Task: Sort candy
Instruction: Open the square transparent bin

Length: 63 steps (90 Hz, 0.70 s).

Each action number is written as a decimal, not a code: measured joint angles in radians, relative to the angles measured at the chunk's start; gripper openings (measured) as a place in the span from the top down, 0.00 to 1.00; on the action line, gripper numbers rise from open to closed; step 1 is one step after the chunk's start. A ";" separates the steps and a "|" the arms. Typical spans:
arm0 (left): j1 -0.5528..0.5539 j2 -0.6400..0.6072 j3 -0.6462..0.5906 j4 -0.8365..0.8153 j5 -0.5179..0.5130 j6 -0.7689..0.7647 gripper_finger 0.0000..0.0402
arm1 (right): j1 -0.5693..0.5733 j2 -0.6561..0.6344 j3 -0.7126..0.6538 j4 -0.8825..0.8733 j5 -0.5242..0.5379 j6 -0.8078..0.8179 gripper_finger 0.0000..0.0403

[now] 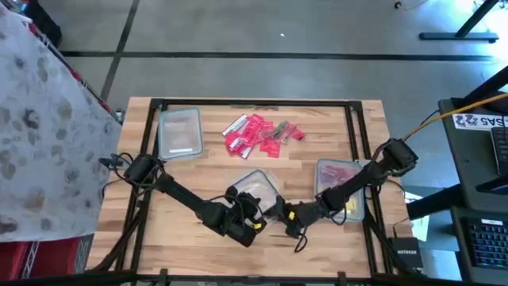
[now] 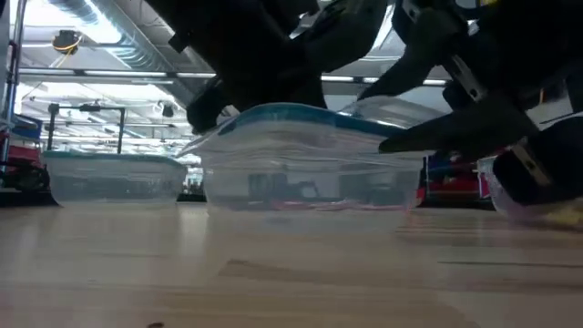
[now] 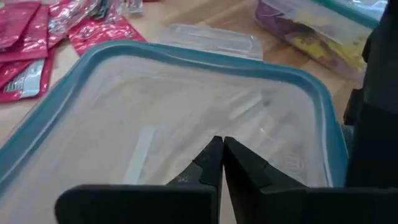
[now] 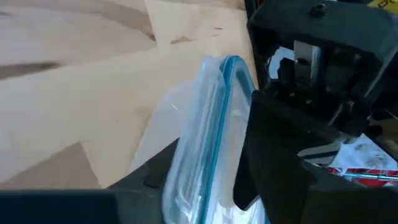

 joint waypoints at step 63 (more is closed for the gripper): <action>-0.195 -0.228 0.003 0.196 -0.321 0.490 1.00 | -0.010 -0.007 0.140 0.038 0.256 0.244 0.97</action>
